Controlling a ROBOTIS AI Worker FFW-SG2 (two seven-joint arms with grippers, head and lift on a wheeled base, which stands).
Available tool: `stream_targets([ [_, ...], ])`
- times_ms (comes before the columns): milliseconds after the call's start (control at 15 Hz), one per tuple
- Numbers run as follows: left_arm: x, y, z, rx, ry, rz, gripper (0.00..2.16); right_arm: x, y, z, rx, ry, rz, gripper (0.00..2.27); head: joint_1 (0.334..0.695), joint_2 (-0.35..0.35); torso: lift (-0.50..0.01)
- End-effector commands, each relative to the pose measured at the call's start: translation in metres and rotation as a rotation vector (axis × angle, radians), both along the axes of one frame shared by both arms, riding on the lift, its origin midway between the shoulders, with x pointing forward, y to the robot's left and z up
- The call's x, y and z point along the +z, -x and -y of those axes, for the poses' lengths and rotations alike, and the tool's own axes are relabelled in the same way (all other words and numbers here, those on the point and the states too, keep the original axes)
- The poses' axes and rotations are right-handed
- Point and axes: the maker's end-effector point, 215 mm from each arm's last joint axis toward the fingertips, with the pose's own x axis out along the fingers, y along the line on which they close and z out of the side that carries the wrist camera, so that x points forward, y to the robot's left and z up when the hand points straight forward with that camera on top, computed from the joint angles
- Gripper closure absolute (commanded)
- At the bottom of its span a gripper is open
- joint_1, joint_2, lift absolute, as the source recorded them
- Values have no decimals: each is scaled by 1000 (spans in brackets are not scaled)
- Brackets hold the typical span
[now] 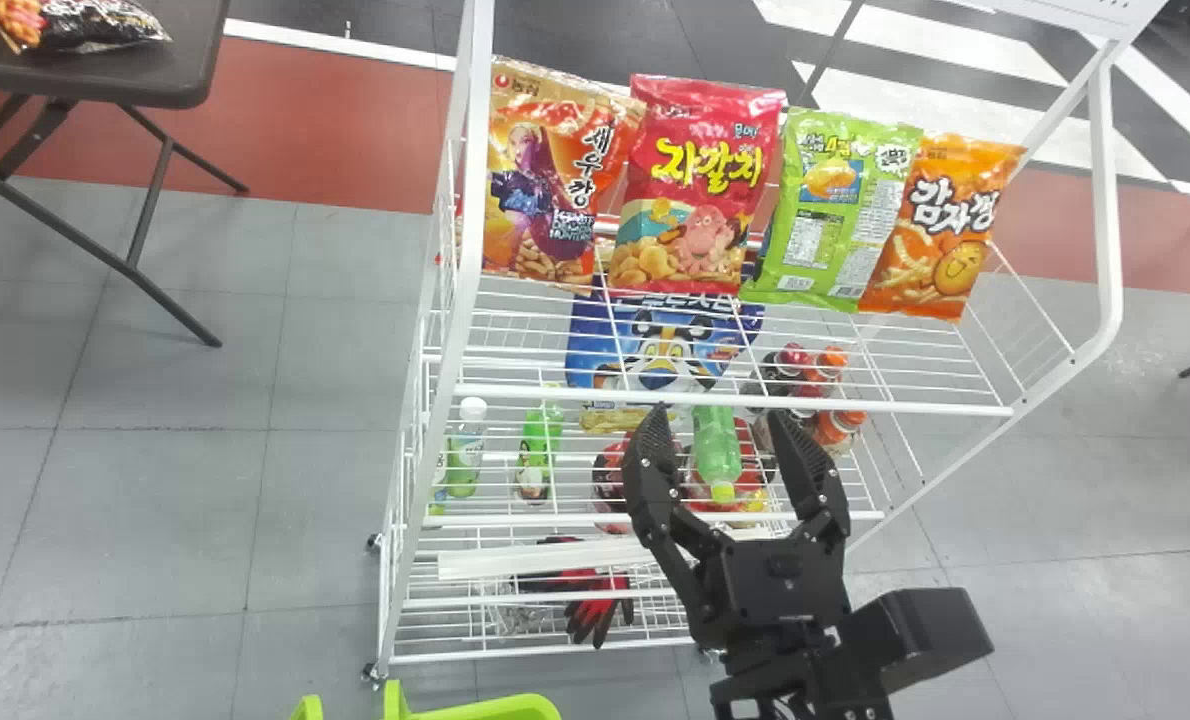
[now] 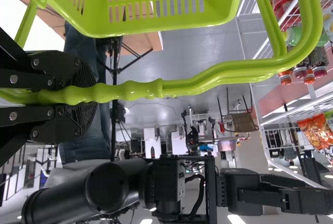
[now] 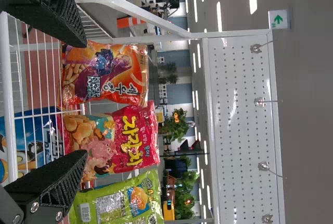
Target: Hold basket handle with left hand then pick Saewookkang with right hand and place into basket
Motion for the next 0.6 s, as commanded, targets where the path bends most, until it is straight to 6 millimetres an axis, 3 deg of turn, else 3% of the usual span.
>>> stream_targets([
  [0, 0, 0, 0, 0, 2, 0, 1821, 1, 0, 0, 1, 1, 2, 76, 695, -350, -19],
  [533, 2, 1, 0, 0, 9, -2, 1821, -2, 0, -2, 7, 9, -10, 76, 695, -350, -19],
])
